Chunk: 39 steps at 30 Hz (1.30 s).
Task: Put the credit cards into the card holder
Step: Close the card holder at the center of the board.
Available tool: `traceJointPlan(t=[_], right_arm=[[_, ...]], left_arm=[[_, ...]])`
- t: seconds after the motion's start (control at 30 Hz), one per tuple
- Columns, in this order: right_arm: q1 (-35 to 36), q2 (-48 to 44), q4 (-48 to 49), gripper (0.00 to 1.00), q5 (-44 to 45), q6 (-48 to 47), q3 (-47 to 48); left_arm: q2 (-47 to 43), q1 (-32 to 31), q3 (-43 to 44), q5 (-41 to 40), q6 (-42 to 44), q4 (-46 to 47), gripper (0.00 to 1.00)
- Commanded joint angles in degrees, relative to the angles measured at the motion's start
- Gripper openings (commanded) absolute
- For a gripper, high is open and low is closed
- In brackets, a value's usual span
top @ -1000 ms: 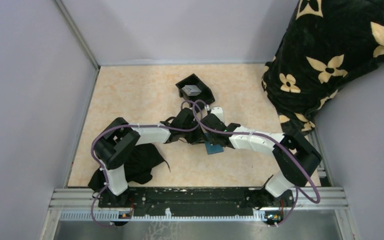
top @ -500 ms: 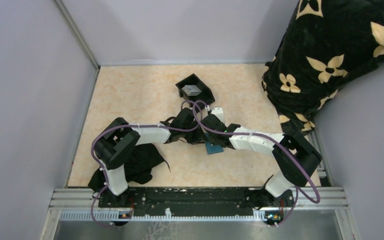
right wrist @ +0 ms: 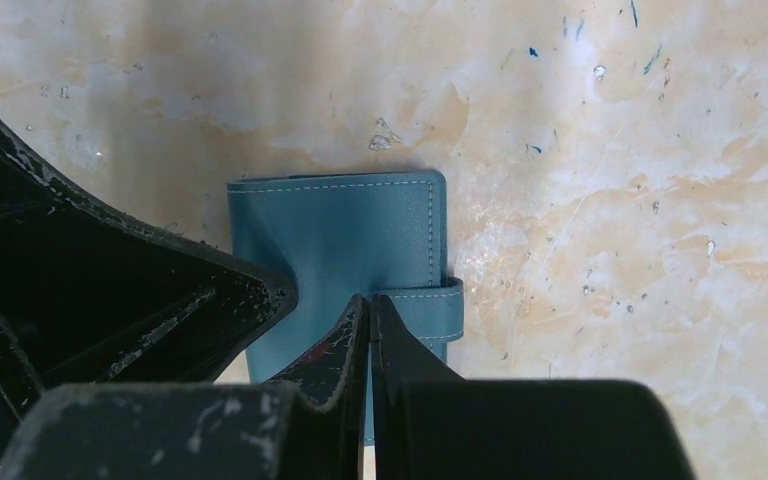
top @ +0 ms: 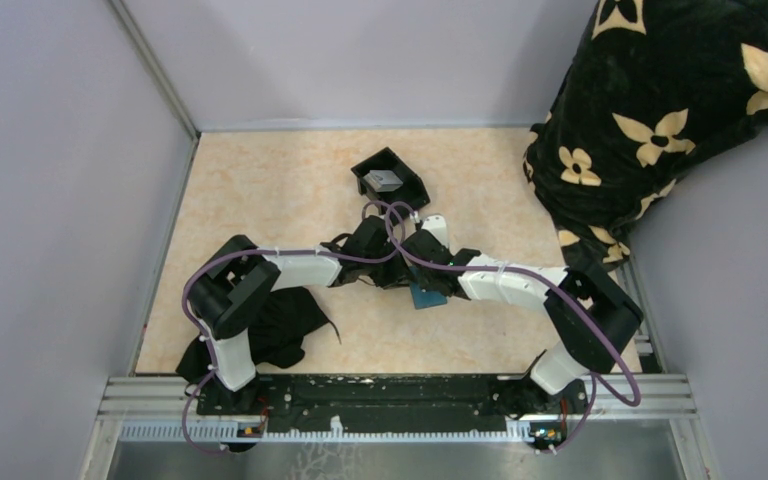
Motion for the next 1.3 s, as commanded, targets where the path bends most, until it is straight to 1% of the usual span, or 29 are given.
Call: traceJointPlan(t=[0.0, 0.5, 0.83, 1.27], right_arm=[[1.2, 0.6, 0.2, 0.0, -1.3, 1.1, 0.8], [2.7, 2.3, 0.6, 0.0, -1.4, 2.5, 0.5], [3.5, 1.0, 0.9, 0.0, -1.0, 4.4, -2.5], [4.3, -2.8, 2.4, 0.0, 1.3, 8.1, -8.7]], left_arm=[[4.3, -1.1, -1.5, -3.1, 1.2, -8.8, 0.3], [4.3, -1.5, -1.2, -3.1, 1.1, -9.0, 0.3], [4.4, -1.6, -1.0, -3.3, 1.0, -9.2, 0.3], [4.5, -1.8, -0.3, -4.1, 1.1, -10.3, 0.3]])
